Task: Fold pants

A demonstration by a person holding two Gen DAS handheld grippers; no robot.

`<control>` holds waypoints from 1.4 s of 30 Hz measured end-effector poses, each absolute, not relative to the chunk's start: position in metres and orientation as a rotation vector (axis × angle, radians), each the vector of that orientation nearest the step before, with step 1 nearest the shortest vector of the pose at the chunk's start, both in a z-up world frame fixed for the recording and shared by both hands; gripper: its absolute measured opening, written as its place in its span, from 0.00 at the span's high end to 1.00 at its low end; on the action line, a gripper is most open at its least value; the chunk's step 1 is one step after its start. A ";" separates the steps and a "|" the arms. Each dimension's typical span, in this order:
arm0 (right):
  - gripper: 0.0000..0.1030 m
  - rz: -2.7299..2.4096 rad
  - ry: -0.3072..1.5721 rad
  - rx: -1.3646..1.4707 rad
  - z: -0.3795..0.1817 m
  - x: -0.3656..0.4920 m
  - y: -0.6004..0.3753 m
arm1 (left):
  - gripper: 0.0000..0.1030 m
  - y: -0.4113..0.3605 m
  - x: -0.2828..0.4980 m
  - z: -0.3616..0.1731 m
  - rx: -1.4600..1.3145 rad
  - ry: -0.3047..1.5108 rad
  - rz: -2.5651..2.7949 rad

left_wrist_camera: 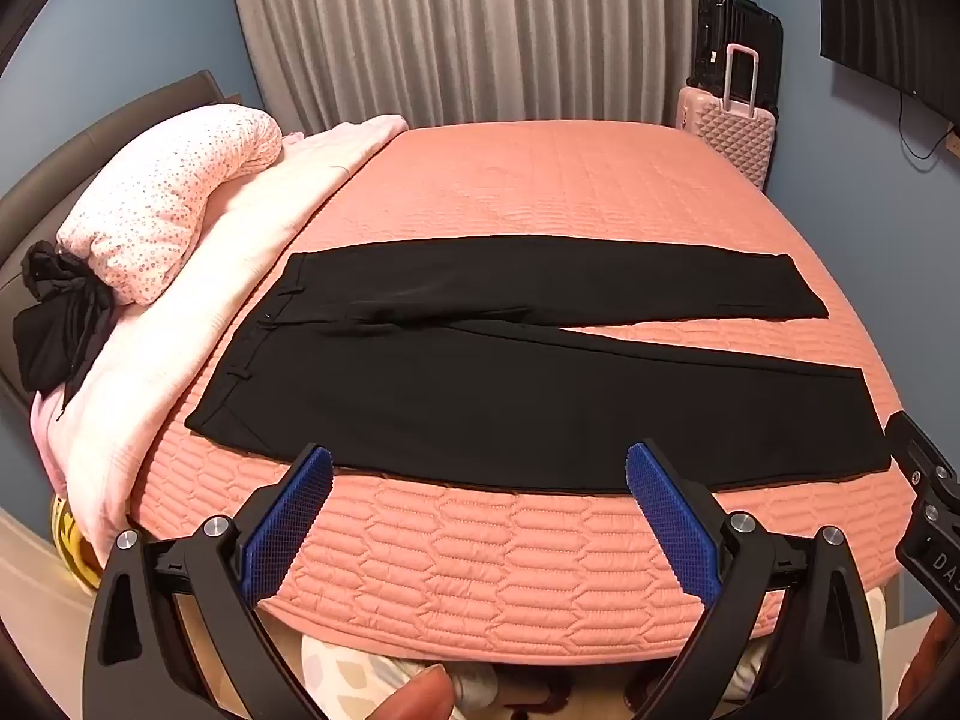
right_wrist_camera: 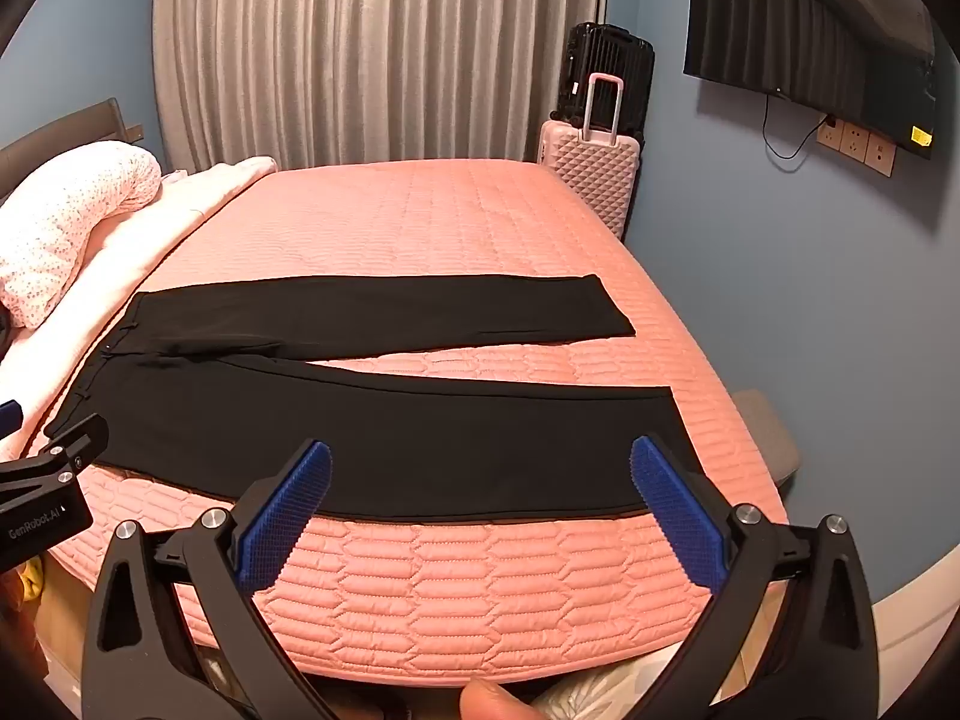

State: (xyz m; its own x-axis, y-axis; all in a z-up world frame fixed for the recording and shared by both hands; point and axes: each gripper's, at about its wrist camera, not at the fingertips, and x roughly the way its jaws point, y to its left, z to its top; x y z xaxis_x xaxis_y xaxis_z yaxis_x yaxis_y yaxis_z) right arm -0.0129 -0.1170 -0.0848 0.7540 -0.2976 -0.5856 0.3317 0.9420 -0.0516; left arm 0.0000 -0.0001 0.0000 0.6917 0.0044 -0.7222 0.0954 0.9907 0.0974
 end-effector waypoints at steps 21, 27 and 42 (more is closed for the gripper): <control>0.04 -0.317 0.646 0.050 -0.088 -0.003 -0.110 | 0.06 0.004 0.004 -0.018 0.122 0.832 -0.049; 0.04 -0.317 0.650 0.050 -0.089 -0.002 -0.110 | 0.06 0.006 0.005 -0.022 0.124 0.838 -0.049; 0.04 -0.315 0.652 0.052 -0.090 -0.001 -0.111 | 0.06 0.005 0.004 -0.020 0.121 0.842 -0.042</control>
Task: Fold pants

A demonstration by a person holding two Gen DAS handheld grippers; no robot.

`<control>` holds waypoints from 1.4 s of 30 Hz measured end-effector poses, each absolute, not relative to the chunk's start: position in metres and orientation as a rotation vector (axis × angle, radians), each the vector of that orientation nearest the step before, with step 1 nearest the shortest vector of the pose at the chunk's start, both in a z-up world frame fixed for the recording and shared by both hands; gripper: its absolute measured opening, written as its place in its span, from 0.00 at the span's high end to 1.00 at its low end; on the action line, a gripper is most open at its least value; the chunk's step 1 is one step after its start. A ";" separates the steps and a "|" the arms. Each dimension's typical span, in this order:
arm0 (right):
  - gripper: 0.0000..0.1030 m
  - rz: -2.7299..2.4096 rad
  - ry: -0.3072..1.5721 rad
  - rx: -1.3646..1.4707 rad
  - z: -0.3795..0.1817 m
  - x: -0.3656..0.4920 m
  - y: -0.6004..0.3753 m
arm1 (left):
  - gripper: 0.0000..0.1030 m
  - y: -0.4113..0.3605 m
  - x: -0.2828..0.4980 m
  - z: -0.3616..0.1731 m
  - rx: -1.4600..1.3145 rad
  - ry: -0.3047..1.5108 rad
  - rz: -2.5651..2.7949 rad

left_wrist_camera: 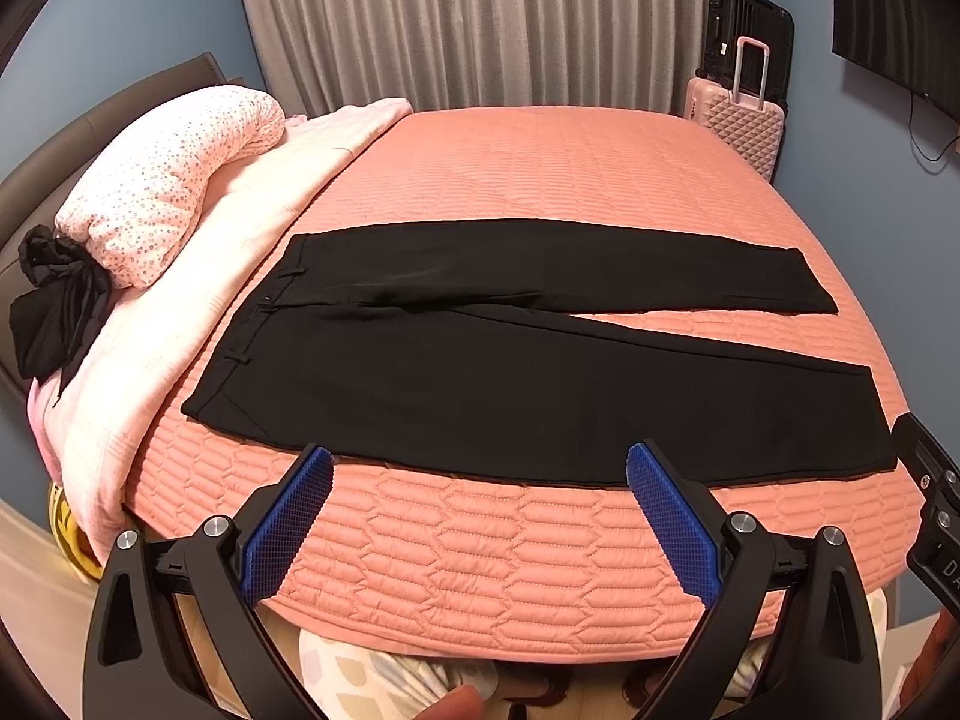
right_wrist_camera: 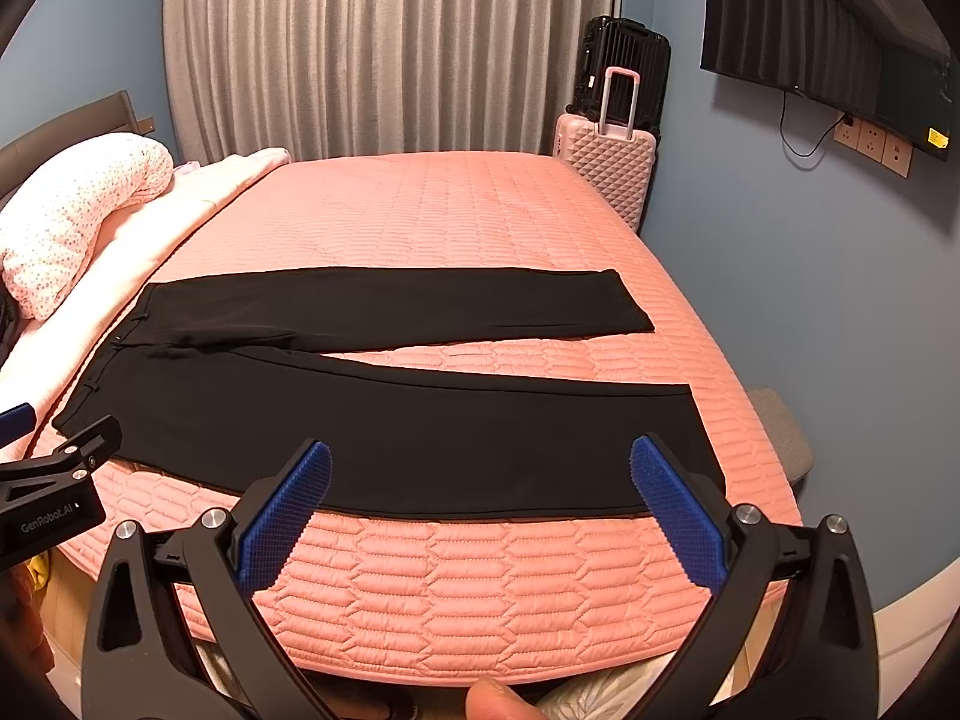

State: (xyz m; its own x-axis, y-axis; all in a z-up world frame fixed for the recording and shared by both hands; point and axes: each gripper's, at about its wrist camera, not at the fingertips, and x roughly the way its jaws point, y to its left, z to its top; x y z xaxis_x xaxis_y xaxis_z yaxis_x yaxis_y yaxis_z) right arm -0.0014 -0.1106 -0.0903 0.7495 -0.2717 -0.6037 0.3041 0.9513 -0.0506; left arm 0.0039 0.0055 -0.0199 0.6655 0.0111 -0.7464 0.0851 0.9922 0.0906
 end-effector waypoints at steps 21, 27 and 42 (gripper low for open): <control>0.04 -0.315 0.647 0.058 -0.087 -0.002 -0.110 | 0.05 0.005 0.005 -0.017 0.122 0.843 -0.049; 0.04 -0.314 0.646 0.062 -0.087 -0.003 -0.111 | 0.05 0.005 0.005 -0.016 0.120 0.843 -0.048; 0.04 -0.314 0.647 0.063 -0.087 -0.003 -0.110 | 0.05 0.005 0.005 -0.016 0.122 0.844 -0.049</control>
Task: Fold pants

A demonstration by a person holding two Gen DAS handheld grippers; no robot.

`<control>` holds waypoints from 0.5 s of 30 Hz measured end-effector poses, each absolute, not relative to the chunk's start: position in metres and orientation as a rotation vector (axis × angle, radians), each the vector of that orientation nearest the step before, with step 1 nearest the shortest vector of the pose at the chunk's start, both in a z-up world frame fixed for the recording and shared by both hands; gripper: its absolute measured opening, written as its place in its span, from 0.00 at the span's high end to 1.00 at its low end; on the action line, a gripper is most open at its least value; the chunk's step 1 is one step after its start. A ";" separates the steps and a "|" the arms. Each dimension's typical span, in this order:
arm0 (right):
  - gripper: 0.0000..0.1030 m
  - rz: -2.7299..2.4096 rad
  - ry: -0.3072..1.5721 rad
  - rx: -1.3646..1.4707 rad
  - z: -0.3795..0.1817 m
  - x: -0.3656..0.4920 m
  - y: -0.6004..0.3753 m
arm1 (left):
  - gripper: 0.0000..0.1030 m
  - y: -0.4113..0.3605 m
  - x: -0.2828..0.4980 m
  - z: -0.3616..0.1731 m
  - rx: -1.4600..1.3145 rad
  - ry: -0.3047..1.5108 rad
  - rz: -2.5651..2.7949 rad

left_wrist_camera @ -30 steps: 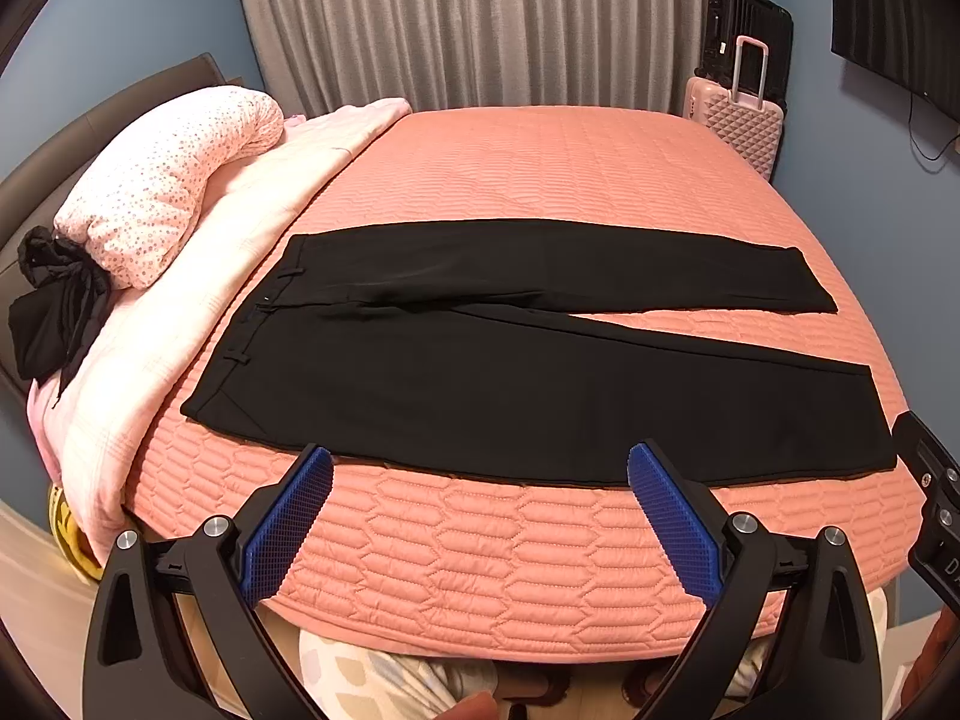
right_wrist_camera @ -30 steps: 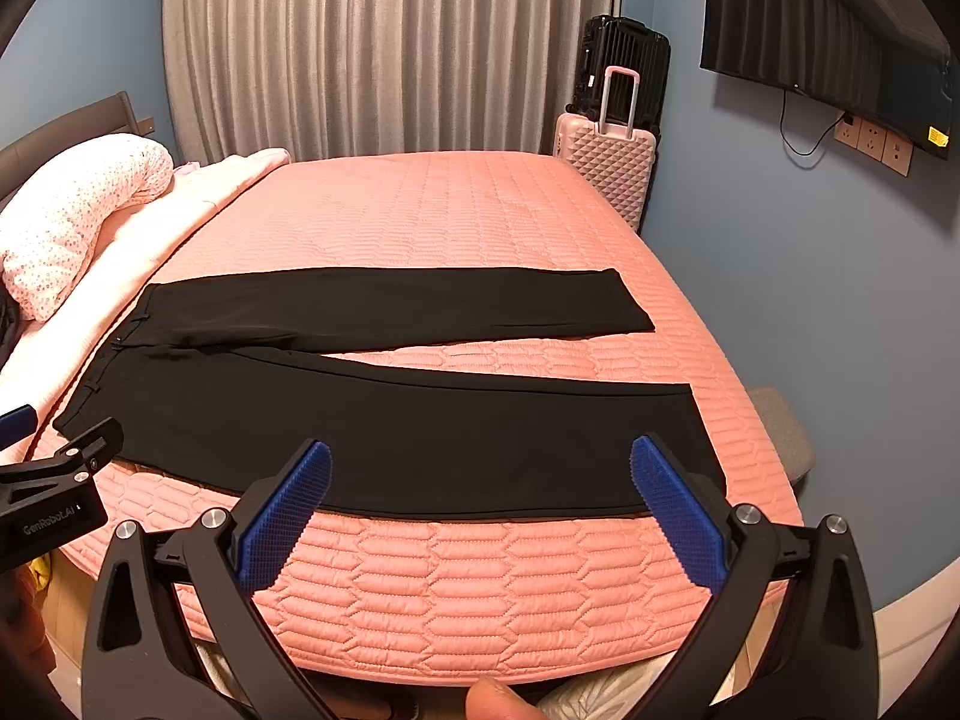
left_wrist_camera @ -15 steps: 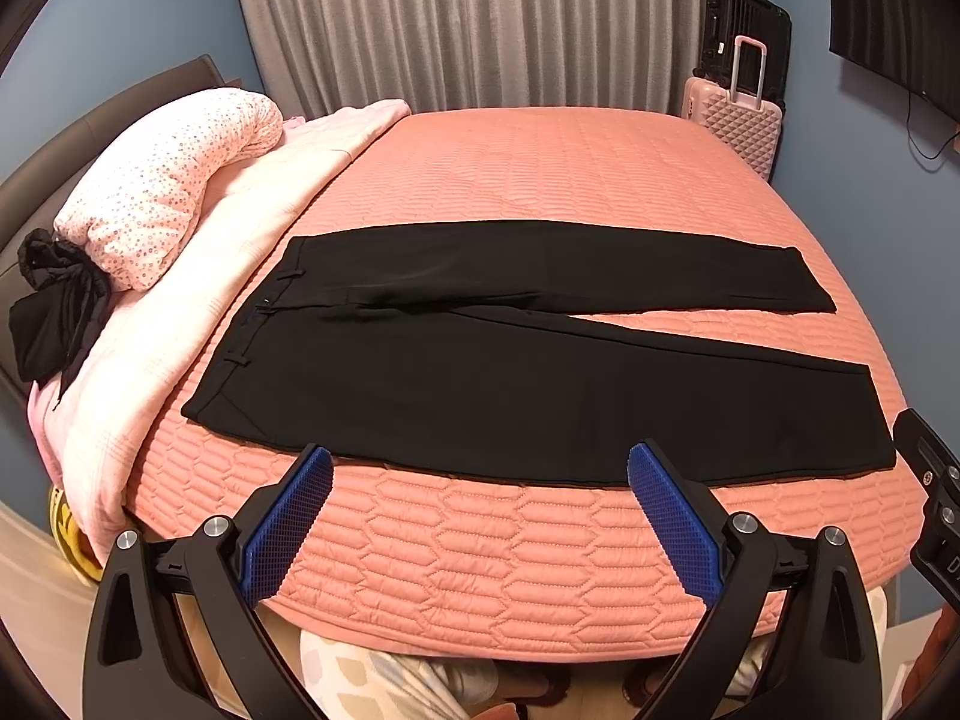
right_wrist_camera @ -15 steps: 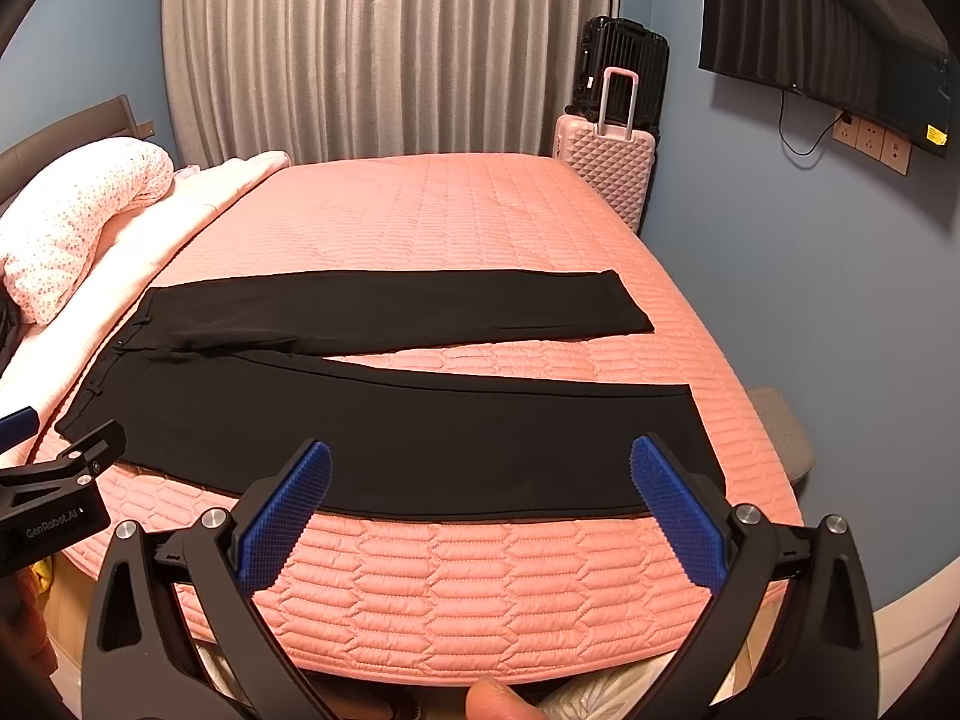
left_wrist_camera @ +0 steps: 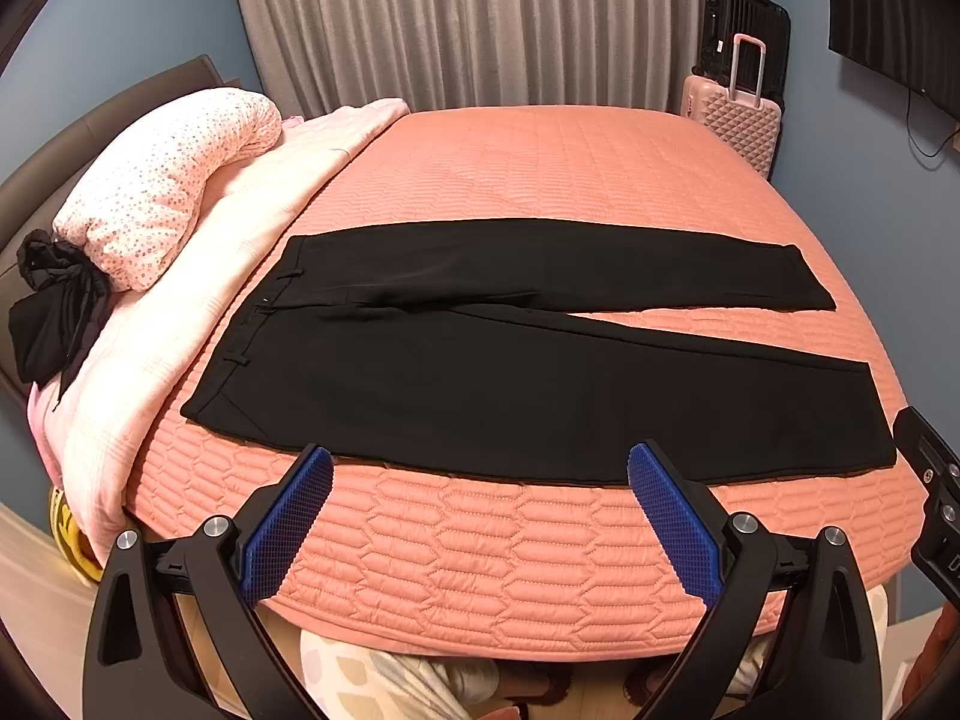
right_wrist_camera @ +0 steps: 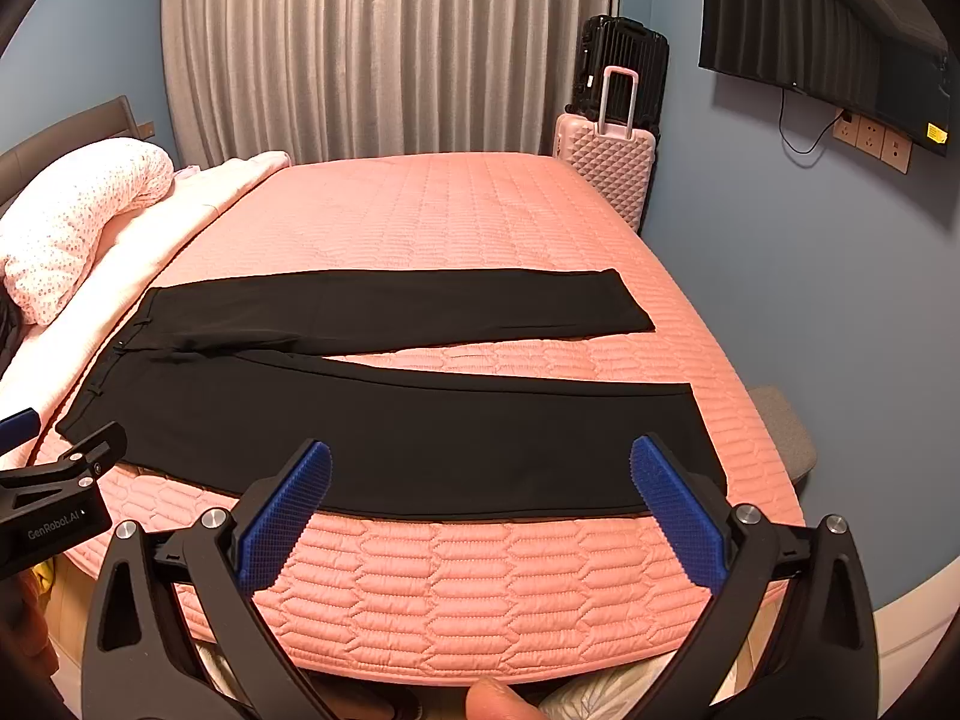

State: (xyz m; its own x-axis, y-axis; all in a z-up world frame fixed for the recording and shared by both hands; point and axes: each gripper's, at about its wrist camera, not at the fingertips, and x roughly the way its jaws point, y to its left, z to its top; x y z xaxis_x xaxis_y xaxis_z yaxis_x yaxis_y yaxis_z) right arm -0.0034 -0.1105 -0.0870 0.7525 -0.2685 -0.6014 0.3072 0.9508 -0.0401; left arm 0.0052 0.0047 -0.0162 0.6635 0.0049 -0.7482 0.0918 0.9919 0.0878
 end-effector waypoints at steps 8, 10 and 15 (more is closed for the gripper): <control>0.04 -0.314 0.654 0.065 -0.088 -0.002 -0.111 | 0.05 0.004 0.005 -0.017 0.121 0.847 -0.051; 0.04 -0.312 0.655 0.066 -0.089 -0.001 -0.111 | 0.05 0.004 0.005 -0.017 0.121 0.846 -0.050; 0.04 -0.310 0.659 0.067 -0.090 0.001 -0.110 | 0.05 0.004 0.004 -0.018 0.121 0.849 -0.052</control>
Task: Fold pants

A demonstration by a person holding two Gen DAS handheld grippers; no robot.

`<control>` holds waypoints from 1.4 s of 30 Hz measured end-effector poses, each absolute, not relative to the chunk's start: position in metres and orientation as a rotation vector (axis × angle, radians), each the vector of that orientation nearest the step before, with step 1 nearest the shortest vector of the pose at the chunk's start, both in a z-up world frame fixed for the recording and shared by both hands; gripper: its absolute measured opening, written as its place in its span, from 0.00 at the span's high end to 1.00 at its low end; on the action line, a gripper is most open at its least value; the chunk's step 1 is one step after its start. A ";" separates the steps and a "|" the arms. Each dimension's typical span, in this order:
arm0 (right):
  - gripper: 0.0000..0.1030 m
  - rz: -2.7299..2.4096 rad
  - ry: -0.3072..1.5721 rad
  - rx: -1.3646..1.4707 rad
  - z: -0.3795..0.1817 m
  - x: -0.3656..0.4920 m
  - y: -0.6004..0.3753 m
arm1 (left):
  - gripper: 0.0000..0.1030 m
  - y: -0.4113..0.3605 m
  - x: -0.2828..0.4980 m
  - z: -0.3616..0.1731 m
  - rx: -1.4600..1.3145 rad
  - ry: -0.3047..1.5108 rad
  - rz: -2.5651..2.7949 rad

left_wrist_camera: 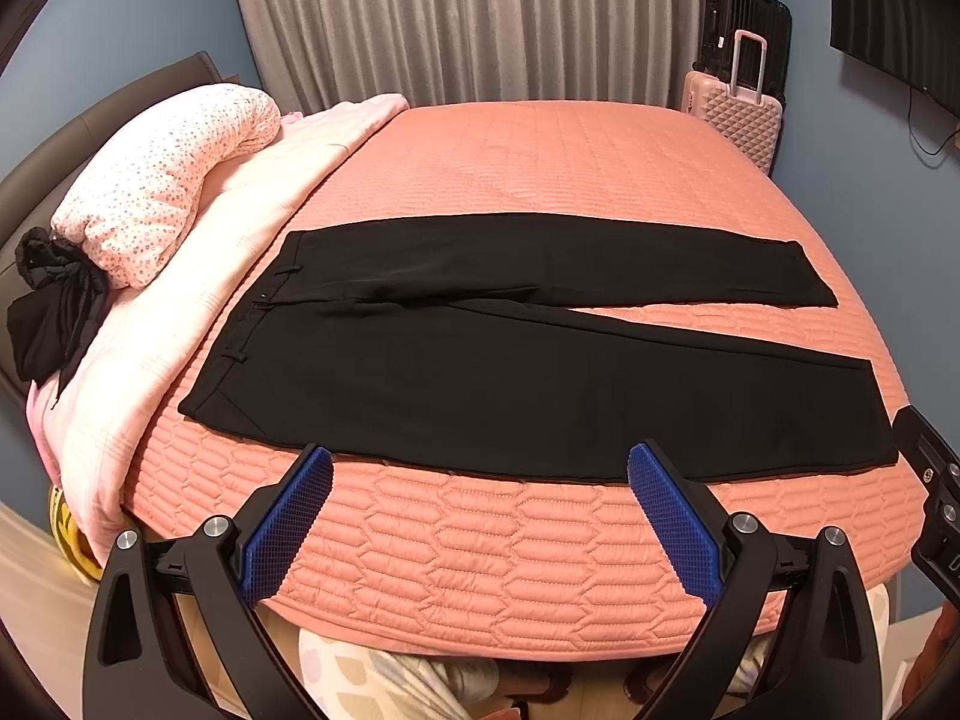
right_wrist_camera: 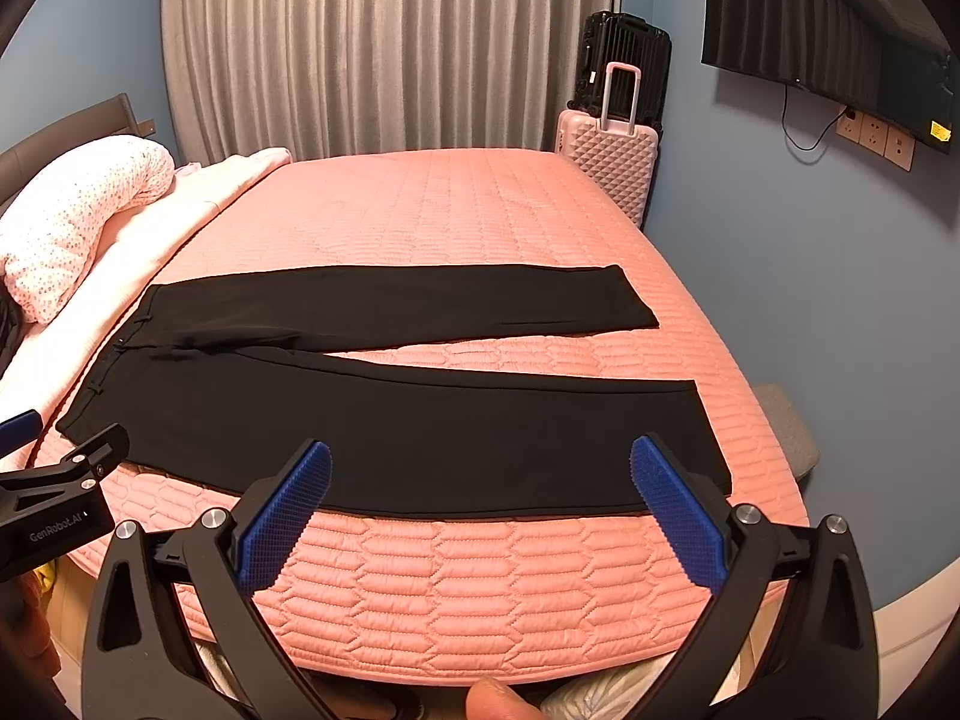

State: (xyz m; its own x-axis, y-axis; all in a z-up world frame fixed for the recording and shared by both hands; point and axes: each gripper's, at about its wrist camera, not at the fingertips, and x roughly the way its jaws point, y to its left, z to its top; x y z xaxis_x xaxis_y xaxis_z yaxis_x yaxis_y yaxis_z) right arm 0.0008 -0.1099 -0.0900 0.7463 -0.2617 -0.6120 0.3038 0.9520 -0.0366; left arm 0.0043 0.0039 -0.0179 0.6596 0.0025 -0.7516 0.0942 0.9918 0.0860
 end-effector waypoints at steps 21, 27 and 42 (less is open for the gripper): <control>0.04 -0.280 0.696 0.018 -0.135 0.104 -0.221 | 0.06 0.014 0.062 -0.070 0.074 0.883 -0.043; 0.04 -0.184 0.757 0.094 -0.170 0.215 -0.321 | 0.06 0.006 0.107 -0.089 0.086 0.870 -0.032; 0.13 -0.147 0.925 0.203 -0.262 0.417 -0.497 | 0.06 -0.022 0.175 -0.142 -0.058 0.905 -0.112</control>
